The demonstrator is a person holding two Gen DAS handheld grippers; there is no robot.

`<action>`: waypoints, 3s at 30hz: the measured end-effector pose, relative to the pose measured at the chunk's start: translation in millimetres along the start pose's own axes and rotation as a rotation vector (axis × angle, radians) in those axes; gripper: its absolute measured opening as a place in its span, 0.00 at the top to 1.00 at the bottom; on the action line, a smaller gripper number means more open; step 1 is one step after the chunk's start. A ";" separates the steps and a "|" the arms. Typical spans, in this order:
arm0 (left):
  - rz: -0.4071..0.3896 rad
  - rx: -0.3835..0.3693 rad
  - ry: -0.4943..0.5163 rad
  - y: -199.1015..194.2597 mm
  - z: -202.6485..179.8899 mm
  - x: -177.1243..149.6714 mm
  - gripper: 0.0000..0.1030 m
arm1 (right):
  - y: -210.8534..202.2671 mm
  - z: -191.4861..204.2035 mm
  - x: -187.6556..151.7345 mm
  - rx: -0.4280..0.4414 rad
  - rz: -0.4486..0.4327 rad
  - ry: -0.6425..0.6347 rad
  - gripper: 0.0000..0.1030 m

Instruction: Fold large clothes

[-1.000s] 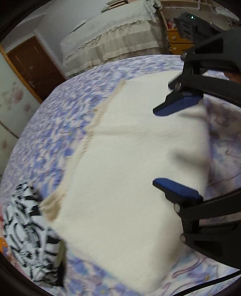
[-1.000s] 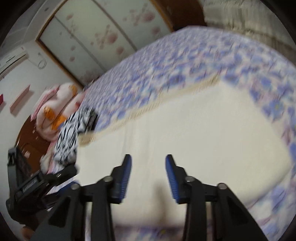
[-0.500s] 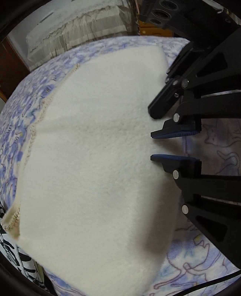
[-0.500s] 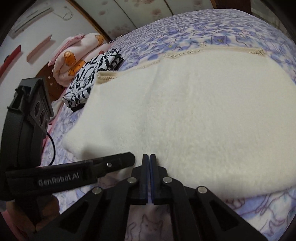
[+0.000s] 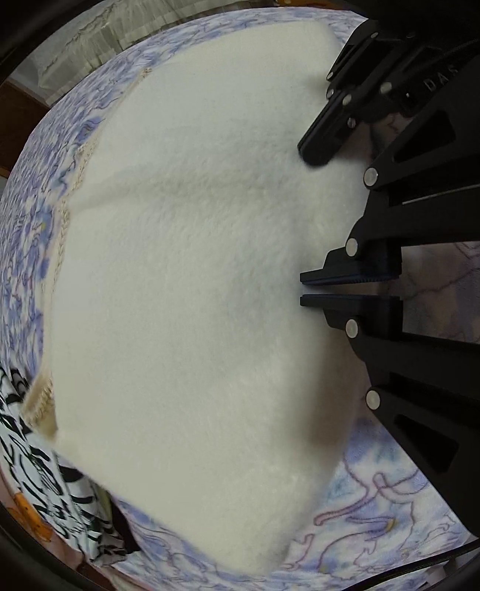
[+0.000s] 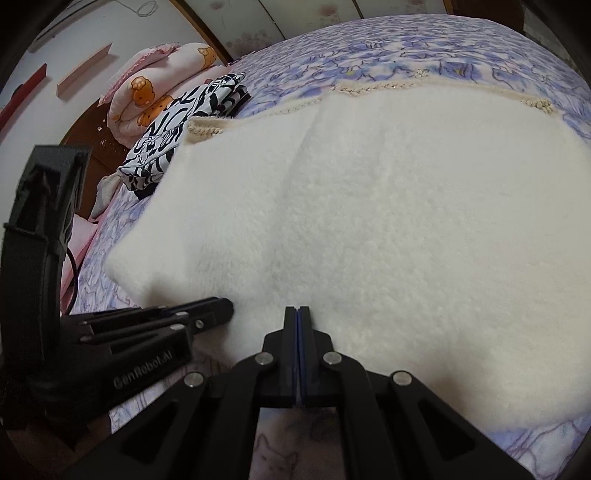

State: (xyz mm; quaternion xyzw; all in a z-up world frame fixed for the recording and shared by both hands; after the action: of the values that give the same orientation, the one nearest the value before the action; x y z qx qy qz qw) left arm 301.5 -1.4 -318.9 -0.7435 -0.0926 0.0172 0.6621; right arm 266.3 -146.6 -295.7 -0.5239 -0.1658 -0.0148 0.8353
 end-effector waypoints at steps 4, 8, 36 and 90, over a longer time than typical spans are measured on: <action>0.012 -0.025 -0.070 -3.9 21.7 3.8 0.96 | -9.3 -16.6 -5.4 -0.088 0.022 0.010 1.00; -0.003 0.005 -0.115 -7.0 47.5 6.8 0.96 | -26.3 -51.1 -17.4 -0.126 0.034 0.061 1.00; -0.084 0.058 -0.052 -54.2 75.6 42.2 0.98 | -114.8 -73.0 11.9 -0.294 -0.219 0.125 1.00; -0.318 -0.124 -0.355 4.3 141.3 222.3 0.99 | -28.6 -179.2 150.1 -0.270 -0.273 0.337 1.00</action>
State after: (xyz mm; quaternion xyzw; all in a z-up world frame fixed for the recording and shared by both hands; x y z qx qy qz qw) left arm 499.4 172.5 -318.9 -0.7441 -0.3241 0.0375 0.5830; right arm 449.3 -294.9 -297.8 -0.5937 -0.0901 -0.2364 0.7639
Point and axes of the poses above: each gripper's, at about its wrist camera, not at the fingertips, and y roughly the way its jaws point, z to its left, x to its top, the point moved 1 cm from there along y, roughly the way its jaws point, and after that the axes turned 8 degrees about z, right-handed, at the moved point
